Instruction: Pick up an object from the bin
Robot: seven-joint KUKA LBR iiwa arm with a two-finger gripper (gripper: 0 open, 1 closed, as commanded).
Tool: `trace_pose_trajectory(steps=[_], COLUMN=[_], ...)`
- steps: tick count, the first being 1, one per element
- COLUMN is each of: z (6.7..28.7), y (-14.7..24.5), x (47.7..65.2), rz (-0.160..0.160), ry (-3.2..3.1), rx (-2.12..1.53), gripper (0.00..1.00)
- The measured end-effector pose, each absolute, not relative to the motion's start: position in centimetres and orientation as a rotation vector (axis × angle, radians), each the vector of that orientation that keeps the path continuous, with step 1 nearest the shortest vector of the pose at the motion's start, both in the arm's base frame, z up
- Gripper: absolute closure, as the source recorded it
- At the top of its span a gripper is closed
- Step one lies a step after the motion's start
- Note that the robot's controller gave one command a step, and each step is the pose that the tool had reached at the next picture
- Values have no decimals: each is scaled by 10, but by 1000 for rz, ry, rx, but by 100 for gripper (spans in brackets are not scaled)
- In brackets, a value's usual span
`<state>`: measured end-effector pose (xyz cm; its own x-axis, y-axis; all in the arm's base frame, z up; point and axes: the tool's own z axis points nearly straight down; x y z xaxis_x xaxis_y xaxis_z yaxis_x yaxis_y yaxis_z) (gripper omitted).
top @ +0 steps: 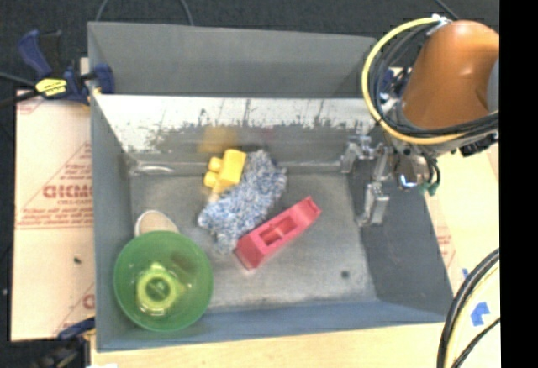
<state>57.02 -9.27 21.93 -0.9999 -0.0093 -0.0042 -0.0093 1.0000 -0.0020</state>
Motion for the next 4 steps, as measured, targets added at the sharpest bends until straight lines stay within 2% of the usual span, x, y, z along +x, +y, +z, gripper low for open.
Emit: trace_pose_trajectory(steps=[1,2,3,4], z=[219,188,149,143], y=[-93,-21,2,3], x=[570,561,563,577], rz=[-3,2,-3,-6], ry=[3137,3134,3125,3119], rx=[-14,151,232,-164], gripper=[0,0,0,0])
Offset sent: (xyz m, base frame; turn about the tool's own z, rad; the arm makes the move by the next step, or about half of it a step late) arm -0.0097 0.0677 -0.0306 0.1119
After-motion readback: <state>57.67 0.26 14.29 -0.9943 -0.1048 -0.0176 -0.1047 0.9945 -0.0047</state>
